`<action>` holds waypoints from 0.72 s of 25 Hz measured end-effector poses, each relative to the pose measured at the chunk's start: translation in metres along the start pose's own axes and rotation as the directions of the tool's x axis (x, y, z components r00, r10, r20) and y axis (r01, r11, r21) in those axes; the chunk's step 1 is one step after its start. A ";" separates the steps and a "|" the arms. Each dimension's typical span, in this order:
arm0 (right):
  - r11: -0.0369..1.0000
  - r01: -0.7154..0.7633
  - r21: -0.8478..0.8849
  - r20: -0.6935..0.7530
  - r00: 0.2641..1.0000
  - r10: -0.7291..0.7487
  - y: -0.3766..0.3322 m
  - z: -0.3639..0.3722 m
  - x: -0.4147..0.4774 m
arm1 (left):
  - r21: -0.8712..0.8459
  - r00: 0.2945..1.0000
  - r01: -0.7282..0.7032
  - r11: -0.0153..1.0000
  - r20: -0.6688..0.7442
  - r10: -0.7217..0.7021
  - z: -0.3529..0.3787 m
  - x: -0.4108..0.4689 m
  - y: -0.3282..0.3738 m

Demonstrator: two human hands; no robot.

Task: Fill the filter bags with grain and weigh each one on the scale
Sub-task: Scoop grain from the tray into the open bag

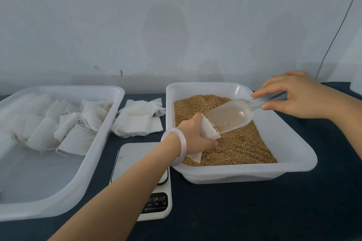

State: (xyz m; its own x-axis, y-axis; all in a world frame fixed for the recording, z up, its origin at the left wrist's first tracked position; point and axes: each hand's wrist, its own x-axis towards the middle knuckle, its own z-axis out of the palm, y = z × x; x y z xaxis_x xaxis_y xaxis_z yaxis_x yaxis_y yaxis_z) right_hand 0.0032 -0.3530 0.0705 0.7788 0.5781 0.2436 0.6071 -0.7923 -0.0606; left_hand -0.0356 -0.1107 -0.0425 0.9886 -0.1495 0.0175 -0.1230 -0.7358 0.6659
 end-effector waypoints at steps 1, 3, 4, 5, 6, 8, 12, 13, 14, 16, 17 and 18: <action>1.000 -0.004 0.015 0.013 1.000 0.004 0.001 0.000 0.000 | -0.002 1.000 -0.003 1.000 -0.002 0.003 0.000 -0.001 0.000; 0.994 -0.034 0.105 0.042 0.999 0.030 0.003 0.003 -0.002 | -0.016 1.000 -0.003 1.000 -0.004 0.003 -0.001 -0.001 0.001; 0.983 -0.055 0.174 0.058 0.997 0.046 0.005 0.006 -0.003 | -0.026 1.000 -0.001 1.000 -0.007 0.001 -0.002 -0.002 0.001; 0.969 -0.077 0.237 0.077 0.995 0.060 0.006 0.011 -0.005 | -0.036 1.000 0.001 0.999 -0.009 -0.001 -0.002 -0.002 0.001; 0.953 -0.097 0.287 0.097 0.993 0.072 0.007 0.016 -0.007 | -0.045 1.000 0.001 0.999 -0.011 -0.001 -0.002 -0.002 0.001; 0.920 -0.137 0.366 0.126 0.987 0.097 0.009 0.030 -0.012 | -0.050 1.000 -0.002 0.999 -0.018 0.001 -0.002 -0.003 0.001; 0.842 -0.230 0.488 0.163 0.972 0.171 0.017 0.054 -0.023 | -0.084 0.999 -0.005 0.996 -0.044 0.001 -0.002 -0.003 0.001; 0.814 -0.254 0.522 0.167 0.967 0.195 0.019 0.059 -0.025 | -0.102 0.998 -0.011 0.995 -0.064 0.005 -0.002 -0.003 0.000; 0.784 -0.275 0.557 0.166 0.961 0.220 0.021 0.062 -0.027 | -0.127 0.996 -0.019 0.992 -0.087 0.008 -0.002 -0.003 -0.001; 0.721 -0.305 0.623 0.148 0.950 0.274 0.026 0.064 -0.026 | -0.207 0.991 -0.024 0.978 -0.135 -0.004 -0.003 -0.004 -0.001; 0.694 -0.317 0.646 0.134 0.943 0.306 0.029 0.064 -0.024 | -0.270 0.988 -0.023 0.963 -0.156 -0.020 -0.004 -0.005 -0.001; 0.682 -0.333 0.651 0.119 0.932 0.342 0.031 0.063 -0.021 | -0.350 0.984 -0.026 0.937 -0.175 -0.038 -0.006 -0.006 -0.002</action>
State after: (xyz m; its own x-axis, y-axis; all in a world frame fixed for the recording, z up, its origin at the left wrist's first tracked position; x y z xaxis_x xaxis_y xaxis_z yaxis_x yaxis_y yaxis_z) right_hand 0.0154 -0.3772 0.0021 0.9522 0.2915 0.0913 0.2577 -0.6063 -0.7523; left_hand -0.0409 -0.1045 -0.0395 0.9925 -0.0036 0.1221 -0.1105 -0.4542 0.8840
